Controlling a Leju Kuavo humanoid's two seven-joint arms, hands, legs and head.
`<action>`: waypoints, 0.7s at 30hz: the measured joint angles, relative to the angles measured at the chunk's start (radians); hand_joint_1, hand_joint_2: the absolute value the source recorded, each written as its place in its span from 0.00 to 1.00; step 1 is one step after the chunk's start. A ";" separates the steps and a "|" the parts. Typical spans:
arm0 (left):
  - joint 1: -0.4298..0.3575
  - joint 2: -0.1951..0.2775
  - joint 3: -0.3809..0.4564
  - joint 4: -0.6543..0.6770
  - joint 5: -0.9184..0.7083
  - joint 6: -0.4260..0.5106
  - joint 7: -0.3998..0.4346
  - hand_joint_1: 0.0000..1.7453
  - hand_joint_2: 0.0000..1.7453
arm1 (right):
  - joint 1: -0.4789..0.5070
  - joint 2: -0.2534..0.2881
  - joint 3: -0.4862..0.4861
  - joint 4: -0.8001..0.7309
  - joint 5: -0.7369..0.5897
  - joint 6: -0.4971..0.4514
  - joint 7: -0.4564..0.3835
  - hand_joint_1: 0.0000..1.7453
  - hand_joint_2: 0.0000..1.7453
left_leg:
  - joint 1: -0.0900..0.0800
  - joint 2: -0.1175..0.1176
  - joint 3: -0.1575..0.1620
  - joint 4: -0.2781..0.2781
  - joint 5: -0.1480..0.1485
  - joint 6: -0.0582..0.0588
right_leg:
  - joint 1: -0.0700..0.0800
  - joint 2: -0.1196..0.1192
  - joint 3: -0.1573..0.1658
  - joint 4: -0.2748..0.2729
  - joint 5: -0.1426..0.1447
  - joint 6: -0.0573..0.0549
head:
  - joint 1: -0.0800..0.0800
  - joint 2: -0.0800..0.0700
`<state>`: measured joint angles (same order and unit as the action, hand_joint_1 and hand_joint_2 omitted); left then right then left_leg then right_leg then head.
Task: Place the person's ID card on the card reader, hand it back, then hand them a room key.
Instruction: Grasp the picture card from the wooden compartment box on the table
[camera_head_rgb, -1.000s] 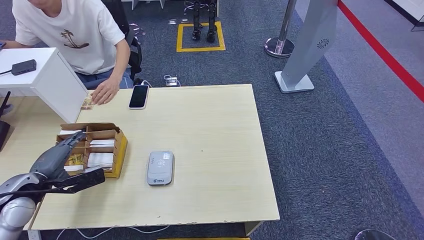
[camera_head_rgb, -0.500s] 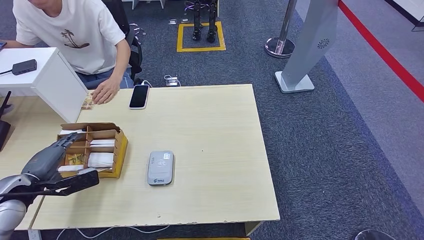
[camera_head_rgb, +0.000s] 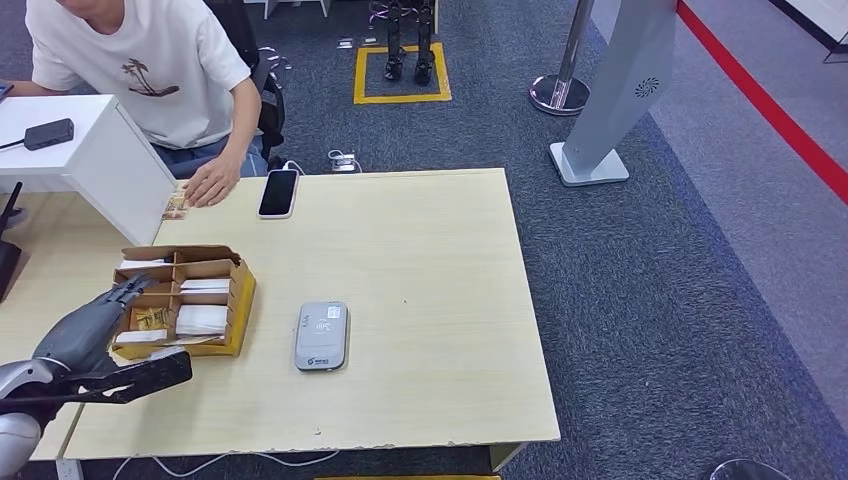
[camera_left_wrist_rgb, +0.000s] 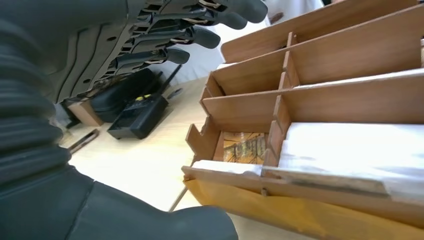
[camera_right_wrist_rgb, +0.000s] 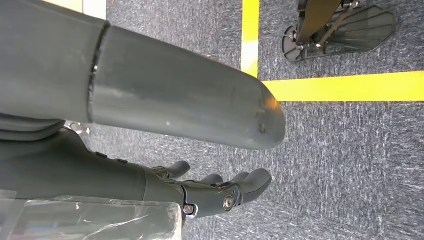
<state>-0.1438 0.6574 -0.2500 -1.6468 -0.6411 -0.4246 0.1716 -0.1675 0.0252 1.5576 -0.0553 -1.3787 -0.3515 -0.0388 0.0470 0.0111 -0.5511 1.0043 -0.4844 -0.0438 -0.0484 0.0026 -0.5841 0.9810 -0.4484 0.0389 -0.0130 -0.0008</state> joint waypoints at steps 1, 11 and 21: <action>0.009 -0.007 -0.001 -0.003 -0.026 0.015 0.003 0.00 1.00 | 0.000 0.000 0.000 0.000 -0.004 0.000 -0.002 0.00 0.00 | 0.000 0.000 0.000 0.000 0.000 0.000 | 0.000 0.000 0.000 0.000 0.000 0.000 | 0.000 0.000; 0.085 -0.235 -0.032 -0.017 -0.421 0.191 0.012 0.00 1.00 | 0.003 0.000 0.000 0.000 -0.058 -0.005 -0.007 0.00 0.00 | -0.001 -0.001 0.000 0.000 -0.001 0.000 | -0.001 -0.001 0.001 -0.001 0.000 0.000 | 0.000 0.000; 0.105 -0.438 -0.048 -0.017 -0.590 0.245 0.014 0.00 1.00 | 0.005 0.001 0.000 0.000 -0.074 -0.013 -0.001 0.00 0.00 | -0.001 -0.001 0.000 0.000 -0.001 0.001 | -0.001 -0.001 0.001 -0.001 0.000 0.000 | 0.000 0.000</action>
<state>-0.0392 0.2190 -0.2983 -1.6636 -1.2306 -0.1794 0.1851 -0.1626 0.0263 1.5576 -0.0553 -1.4523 -0.3647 -0.0398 0.0459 0.0105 -0.5512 1.0046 -0.4851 -0.0432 -0.0494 0.0015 -0.5832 0.9797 -0.4482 0.0393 -0.0127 -0.0007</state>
